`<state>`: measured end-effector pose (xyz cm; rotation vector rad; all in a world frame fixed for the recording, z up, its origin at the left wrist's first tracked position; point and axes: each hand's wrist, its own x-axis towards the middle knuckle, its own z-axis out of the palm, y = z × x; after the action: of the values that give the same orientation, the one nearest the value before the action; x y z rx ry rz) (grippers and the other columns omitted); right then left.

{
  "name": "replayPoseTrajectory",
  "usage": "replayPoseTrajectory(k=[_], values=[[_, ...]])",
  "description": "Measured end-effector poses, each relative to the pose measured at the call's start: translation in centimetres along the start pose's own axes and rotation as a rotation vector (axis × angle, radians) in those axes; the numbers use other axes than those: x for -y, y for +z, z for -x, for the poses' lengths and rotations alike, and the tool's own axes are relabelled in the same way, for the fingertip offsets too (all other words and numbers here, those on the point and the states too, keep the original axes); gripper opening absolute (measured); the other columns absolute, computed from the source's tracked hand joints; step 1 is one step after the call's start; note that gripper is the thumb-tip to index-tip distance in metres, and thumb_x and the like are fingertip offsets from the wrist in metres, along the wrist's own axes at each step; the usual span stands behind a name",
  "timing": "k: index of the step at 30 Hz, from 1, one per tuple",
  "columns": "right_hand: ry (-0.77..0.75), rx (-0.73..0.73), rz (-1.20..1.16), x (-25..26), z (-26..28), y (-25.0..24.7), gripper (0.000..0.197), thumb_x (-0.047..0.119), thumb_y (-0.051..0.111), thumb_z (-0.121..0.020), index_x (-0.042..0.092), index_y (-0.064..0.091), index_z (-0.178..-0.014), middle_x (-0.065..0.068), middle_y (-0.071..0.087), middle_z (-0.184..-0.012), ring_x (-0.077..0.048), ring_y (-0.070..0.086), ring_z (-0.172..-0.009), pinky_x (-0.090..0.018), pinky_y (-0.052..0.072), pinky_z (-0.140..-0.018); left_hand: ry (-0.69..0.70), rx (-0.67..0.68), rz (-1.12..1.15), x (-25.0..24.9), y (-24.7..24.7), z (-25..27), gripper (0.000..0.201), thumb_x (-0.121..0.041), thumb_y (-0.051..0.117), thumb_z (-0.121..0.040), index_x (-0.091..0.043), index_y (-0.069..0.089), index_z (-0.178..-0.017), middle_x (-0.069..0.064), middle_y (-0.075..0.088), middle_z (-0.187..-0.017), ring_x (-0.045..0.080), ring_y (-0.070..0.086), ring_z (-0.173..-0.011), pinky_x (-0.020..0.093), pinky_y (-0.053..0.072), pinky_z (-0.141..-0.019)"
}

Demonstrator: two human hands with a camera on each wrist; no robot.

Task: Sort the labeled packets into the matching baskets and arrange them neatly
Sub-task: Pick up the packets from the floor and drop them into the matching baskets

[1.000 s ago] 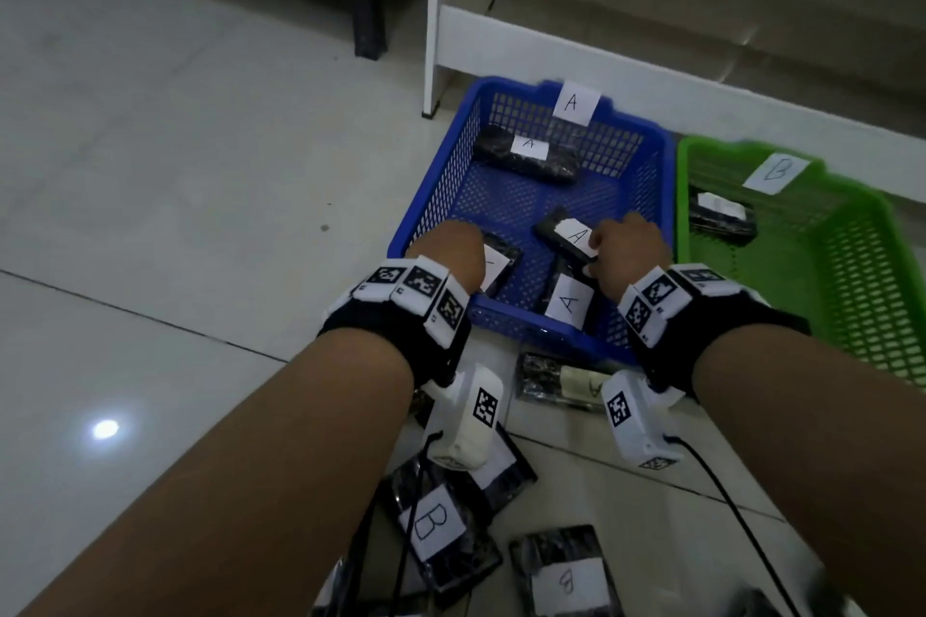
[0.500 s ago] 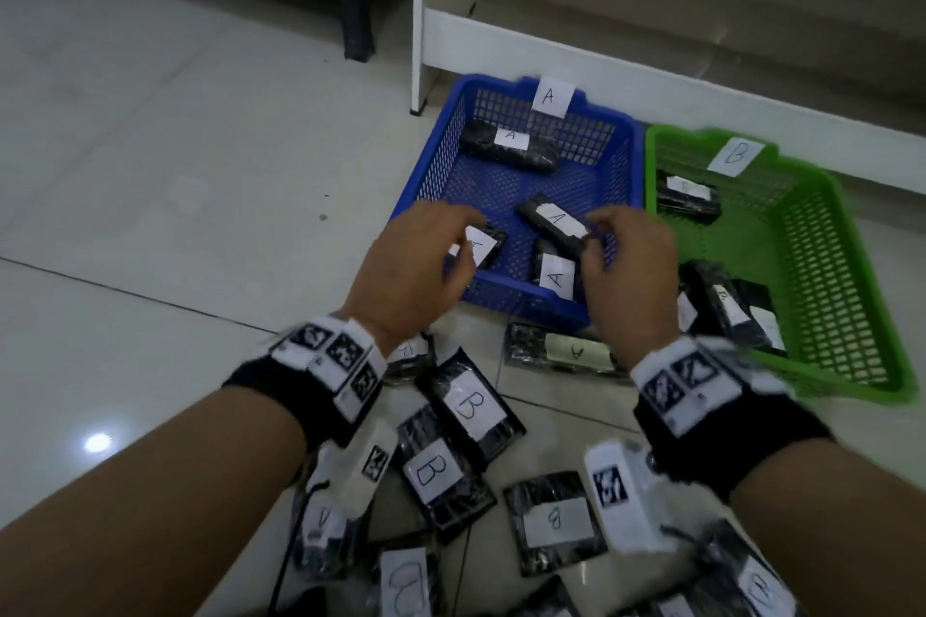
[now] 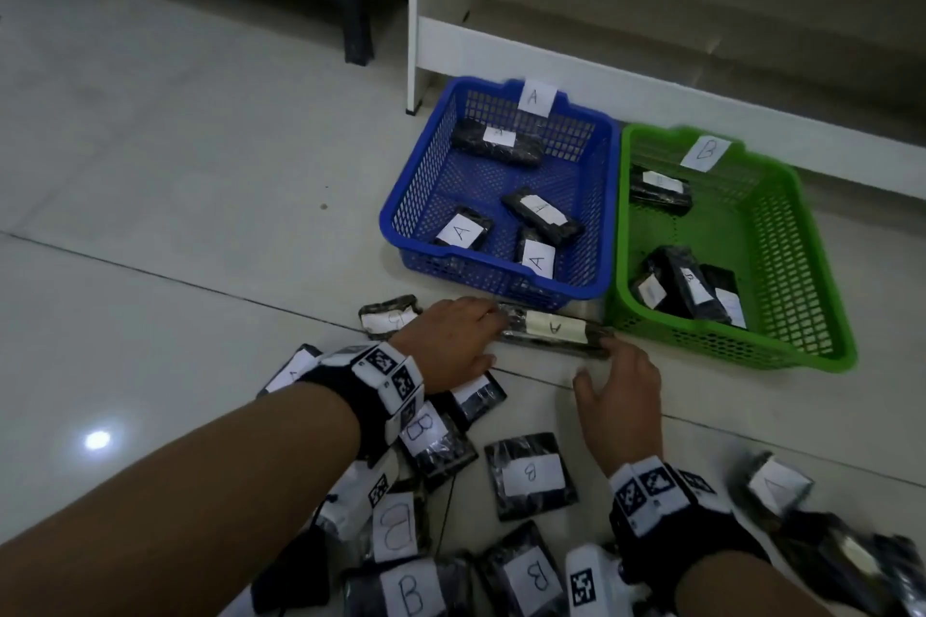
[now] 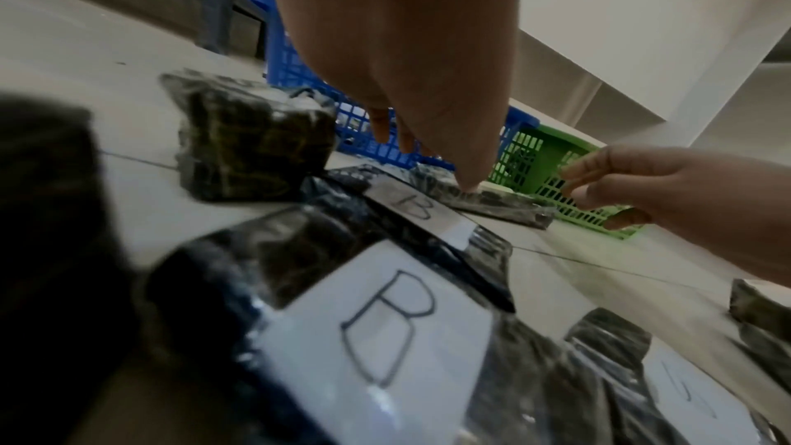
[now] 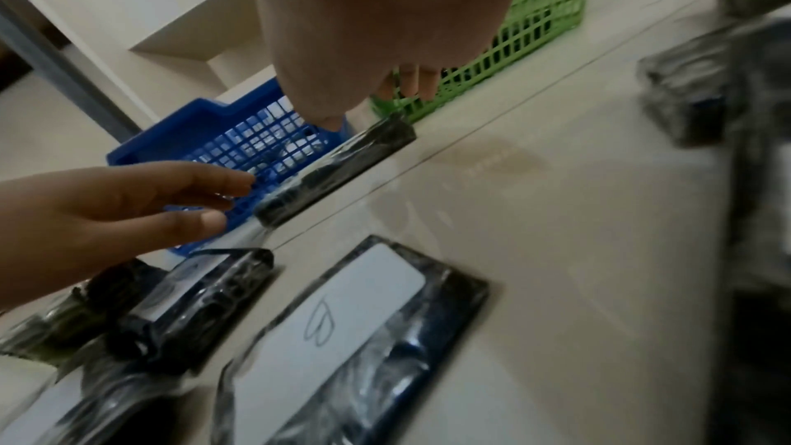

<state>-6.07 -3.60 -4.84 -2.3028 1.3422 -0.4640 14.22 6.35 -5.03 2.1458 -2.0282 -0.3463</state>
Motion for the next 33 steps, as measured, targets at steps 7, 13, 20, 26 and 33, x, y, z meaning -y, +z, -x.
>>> replayPoseTrajectory(k=[7,13,20,26,33], values=[[-0.32,0.479,0.165,-1.8,5.0,-1.0,0.086,0.076,0.039,-0.076,0.023,0.032,-0.143,0.002,0.036,-0.147,-0.021,0.032,-0.133,-0.035,0.029,-0.109,-0.078,0.03,-0.121,-2.9,1.7,-2.6,0.048,-0.032,0.044,-0.094,-0.012,0.036,-0.138,0.011,0.026,-0.149,0.028,0.026,-0.136,0.037,0.023,-0.109],[-0.361,0.575,0.216,-2.3,6.2,-0.7,0.073,0.058,0.064,-0.071,0.024,0.043,-0.132,0.005,0.04,-0.14,-0.02,0.034,-0.129,-0.035,0.034,-0.105,-0.079,-0.007,-0.124,-4.0,1.0,-3.2,0.037,-0.012,0.049,-0.087,-0.009,0.046,-0.123,0.014,0.048,-0.124,0.03,0.049,-0.108,0.039,0.031,-0.092],[-0.36,0.298,0.053,0.0,5.2,-3.7,0.041,0.027,0.069,-0.08,0.023,0.038,-0.105,-0.009,0.054,-0.1,-0.029,0.06,-0.081,-0.033,0.046,-0.062,0.194,-0.129,-0.135,-4.1,-1.0,-1.5,0.043,-0.035,0.051,-0.075,-0.015,0.044,-0.111,0.008,0.05,-0.101,0.024,0.051,-0.087,0.036,0.049,-0.069],[-0.437,-0.049,0.038,1.4,0.3,-8.2,0.02,0.009,0.065,-0.084,0.008,0.053,-0.1,-0.01,0.046,-0.095,-0.026,0.054,-0.061,-0.027,0.043,-0.051,0.199,-0.45,-0.093,-3.7,-3.7,-1.0,0.039,-0.03,0.054,-0.079,-0.008,0.046,-0.11,0.014,0.053,-0.1,0.026,0.053,-0.086,0.032,0.049,-0.069],[-0.226,-0.16,0.168,0.2,-11.4,-13.8,0.015,0.006,0.053,-0.088,0.003,0.059,-0.101,-0.02,0.05,-0.111,-0.037,0.054,-0.09,-0.04,0.045,-0.077,-0.095,-0.552,-0.108,-0.7,-9.0,-3.1,0.026,-0.029,0.052,-0.082,-0.007,0.057,-0.094,0.011,0.054,-0.104,0.025,0.052,-0.088,0.032,0.046,-0.074]])
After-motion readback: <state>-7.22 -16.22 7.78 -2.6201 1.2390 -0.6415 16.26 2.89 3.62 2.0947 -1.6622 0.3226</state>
